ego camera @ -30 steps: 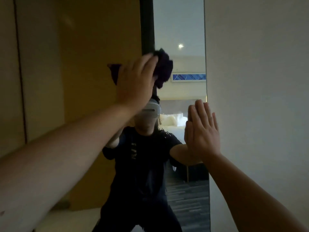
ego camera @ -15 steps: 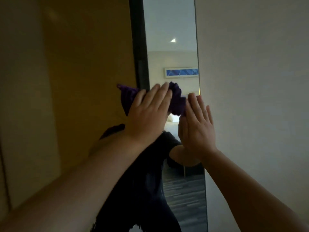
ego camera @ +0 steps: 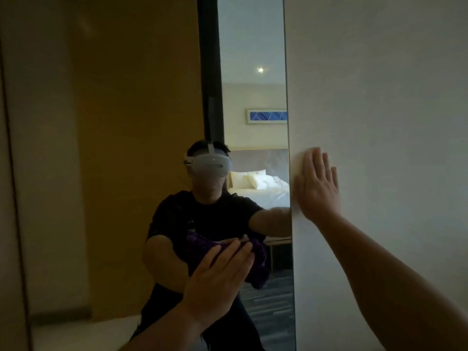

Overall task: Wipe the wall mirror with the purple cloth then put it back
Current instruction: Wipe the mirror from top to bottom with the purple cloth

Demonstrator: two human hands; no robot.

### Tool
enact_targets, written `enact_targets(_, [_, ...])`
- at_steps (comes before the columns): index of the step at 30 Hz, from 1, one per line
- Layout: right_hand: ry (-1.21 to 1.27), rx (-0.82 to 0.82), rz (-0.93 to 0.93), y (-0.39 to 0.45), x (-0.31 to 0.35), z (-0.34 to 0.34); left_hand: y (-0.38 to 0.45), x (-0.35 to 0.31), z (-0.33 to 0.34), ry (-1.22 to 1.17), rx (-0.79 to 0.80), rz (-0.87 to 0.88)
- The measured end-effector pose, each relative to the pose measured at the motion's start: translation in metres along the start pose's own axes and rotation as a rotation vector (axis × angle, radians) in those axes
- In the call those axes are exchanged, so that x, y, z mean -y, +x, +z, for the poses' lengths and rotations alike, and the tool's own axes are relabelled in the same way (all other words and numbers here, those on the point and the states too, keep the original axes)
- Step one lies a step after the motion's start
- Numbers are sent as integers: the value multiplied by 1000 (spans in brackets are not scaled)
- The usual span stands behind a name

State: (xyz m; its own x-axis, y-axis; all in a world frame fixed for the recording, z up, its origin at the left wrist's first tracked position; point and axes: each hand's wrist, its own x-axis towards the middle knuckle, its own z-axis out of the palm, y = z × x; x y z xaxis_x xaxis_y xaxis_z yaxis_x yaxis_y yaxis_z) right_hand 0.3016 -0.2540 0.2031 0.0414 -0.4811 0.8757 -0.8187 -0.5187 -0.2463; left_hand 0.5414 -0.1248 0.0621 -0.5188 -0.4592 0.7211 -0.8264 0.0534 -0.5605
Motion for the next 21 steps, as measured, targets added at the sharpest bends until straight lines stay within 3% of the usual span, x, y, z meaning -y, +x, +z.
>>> enact_targets(4, [-64,27,-11,2,-4,3,54,28,-25,-14,-157,-63])
enact_targets(13, [-83,6,-41,2,-13,7,306,128,-128,-67,-397,-388])
enact_targets(16, [-80,-10,-46,2,-15,10,331,130,-122,21,-325,-331])
enact_targets(21, [-73,-45,-27,2,-14,13,278,94,-81,109,-315,-112])
